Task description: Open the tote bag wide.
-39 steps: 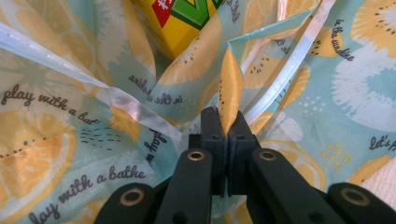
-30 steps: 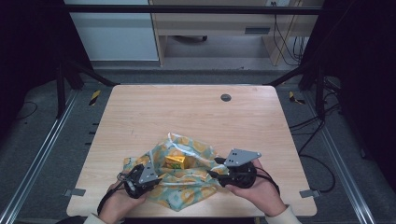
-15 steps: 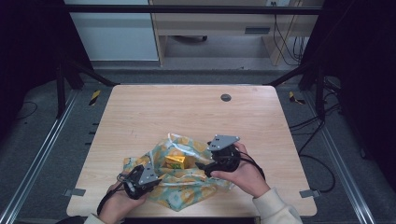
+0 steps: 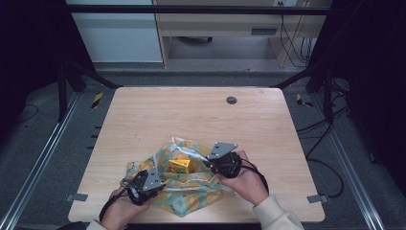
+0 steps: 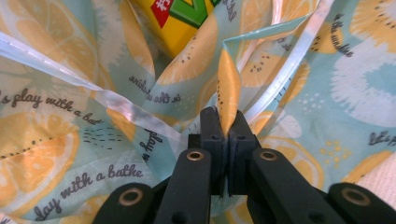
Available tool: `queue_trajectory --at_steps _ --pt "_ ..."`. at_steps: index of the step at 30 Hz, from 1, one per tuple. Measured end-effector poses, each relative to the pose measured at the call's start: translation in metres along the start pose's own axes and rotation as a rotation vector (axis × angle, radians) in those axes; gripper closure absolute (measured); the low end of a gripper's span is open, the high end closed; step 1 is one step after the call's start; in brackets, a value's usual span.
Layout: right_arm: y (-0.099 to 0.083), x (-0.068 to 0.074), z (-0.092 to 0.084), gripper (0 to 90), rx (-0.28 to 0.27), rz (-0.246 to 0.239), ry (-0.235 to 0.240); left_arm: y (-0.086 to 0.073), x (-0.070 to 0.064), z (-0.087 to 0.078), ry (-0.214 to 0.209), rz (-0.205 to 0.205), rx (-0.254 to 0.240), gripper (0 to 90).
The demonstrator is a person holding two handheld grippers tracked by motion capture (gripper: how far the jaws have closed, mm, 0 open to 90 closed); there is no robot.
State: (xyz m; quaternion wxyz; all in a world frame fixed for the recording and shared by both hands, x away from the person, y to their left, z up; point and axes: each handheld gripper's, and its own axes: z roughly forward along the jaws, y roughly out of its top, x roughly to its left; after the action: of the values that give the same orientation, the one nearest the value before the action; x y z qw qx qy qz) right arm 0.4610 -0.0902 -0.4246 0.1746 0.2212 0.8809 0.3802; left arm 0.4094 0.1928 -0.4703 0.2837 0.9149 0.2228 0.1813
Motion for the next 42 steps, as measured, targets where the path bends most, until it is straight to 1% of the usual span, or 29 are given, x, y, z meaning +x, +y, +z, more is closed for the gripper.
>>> queue_trajectory --at_steps 1,3,4,5,6,10,12,15,18,19,20,22,25,26,31,32,33,34,35,36,37,40,42 --pt "0.0 0.0 0.0 85.9 0.0 0.0 0.0 0.0 0.0 0.0 0.003 0.0 0.003 88.6" --pt "0.004 -0.003 -0.002 88.7 -0.029 0.014 0.006 0.0 0.001 0.0 0.008 -0.002 0.004 88.6" --pt "0.01 -0.005 -0.006 89.2 -0.049 0.015 0.001 0.0 0.002 -0.001 0.011 -0.003 0.001 88.7" --pt "0.014 -0.006 -0.007 89.4 -0.057 0.009 -0.001 0.0 0.002 -0.002 0.013 -0.003 -0.001 88.7" --pt "0.014 -0.006 -0.007 89.4 -0.057 0.009 -0.001 0.0 0.003 -0.003 0.016 -0.003 -0.002 88.7" --pt "0.032 -0.012 -0.009 89.8 -0.085 0.012 -0.004 -0.001 0.004 -0.005 0.023 -0.011 -0.007 89.0" --pt "0.041 -0.016 -0.007 89.8 -0.098 0.011 0.004 -0.001 0.006 -0.007 0.034 -0.019 -0.016 89.3" --pt "0.055 -0.022 -0.001 89.9 -0.119 0.034 0.014 -0.003 0.009 -0.009 0.041 -0.037 -0.027 89.5" --pt "0.064 -0.031 0.01 89.9 -0.113 0.055 0.009 -0.004 0.011 -0.01 0.041 -0.04 -0.027 89.5" --pt "0.064 -0.031 0.01 89.9 -0.113 0.055 0.009 -0.004 0.01 -0.009 0.039 -0.039 -0.024 89.5" --pt "0.065 -0.036 0.018 89.9 -0.092 0.057 0.0 -0.004 0.01 -0.009 0.039 -0.037 -0.017 89.5" --pt "0.064 -0.041 0.027 89.9 -0.07 0.057 -0.015 -0.004 0.009 -0.005 0.035 -0.033 0.002 89.5" --pt "0.058 -0.052 0.039 90.0 -0.038 0.082 -0.036 -0.004 0.008 0.0 0.028 -0.022 0.031 89.5" --pt "0.058 -0.052 0.039 90.0 -0.038 0.082 -0.036 -0.004 0.007 0.001 0.028 -0.021 0.035 89.5" --pt "0.045 -0.072 0.055 90.0 0.012 0.138 -0.064 -0.004 0.005 0.005 0.02 -0.016 0.062 89.5" --pt "0.04 -0.08 0.062 90.0 0.025 0.155 -0.078 -0.004 0.005 0.006 0.016 -0.013 0.069 89.7" --pt "0.04 -0.08 0.062 90.0 0.025 0.155 -0.078 -0.004 0.004 0.006 0.019 -0.008 0.075 89.7" --pt "0.037 -0.088 0.067 90.0 0.018 0.178 -0.084 -0.004 0.003 0.006 0.016 -0.008 0.075 89.8" --pt "0.037 -0.088 0.067 90.0 0.018 0.178 -0.084 -0.003 0.002 0.006 0.013 -0.008 0.076 89.8" --pt "0.034 -0.095 0.072 90.0 0.031 0.192 -0.1 -0.003 0.002 0.007 0.011 -0.005 0.077 89.8" --pt "0.034 -0.095 0.072 90.0 0.031 0.192 -0.1 -0.003 0.002 0.007 0.01 -0.003 0.082 89.8" --pt "0.033 -0.104 0.076 90.0 0.031 0.231 -0.106 -0.004 0.002 0.007 0.004 -0.004 0.088 90.0" --pt "0.034 -0.107 0.08 90.0 0.031 0.221 -0.107 -0.004 0.003 0.008 -0.001 -0.006 0.086 90.0"
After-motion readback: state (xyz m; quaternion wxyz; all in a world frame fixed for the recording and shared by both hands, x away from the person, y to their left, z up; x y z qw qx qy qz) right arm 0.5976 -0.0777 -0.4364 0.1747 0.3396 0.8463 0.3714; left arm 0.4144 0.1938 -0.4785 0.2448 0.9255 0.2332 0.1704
